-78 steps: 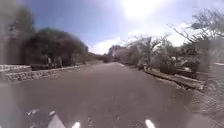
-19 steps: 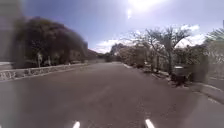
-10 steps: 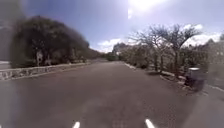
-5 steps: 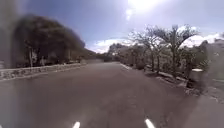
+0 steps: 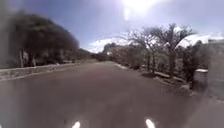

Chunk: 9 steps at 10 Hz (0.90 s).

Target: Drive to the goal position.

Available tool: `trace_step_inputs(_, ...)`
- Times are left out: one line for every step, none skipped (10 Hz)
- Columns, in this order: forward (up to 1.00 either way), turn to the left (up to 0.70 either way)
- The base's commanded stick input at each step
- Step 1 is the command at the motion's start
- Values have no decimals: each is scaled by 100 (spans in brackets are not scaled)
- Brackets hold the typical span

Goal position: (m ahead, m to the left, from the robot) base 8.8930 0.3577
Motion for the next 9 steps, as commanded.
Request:
trace_step_inputs(50,0)
trace_step_inputs(50,0)
trace_step_inputs(50,0)
trace_step_inputs(50,0)
trace_step_inputs(50,0)
trace_step_inputs(50,0)
trace_step_inputs(50,0)
trace_step_inputs(50,0)
trace_step_inputs(50,0)
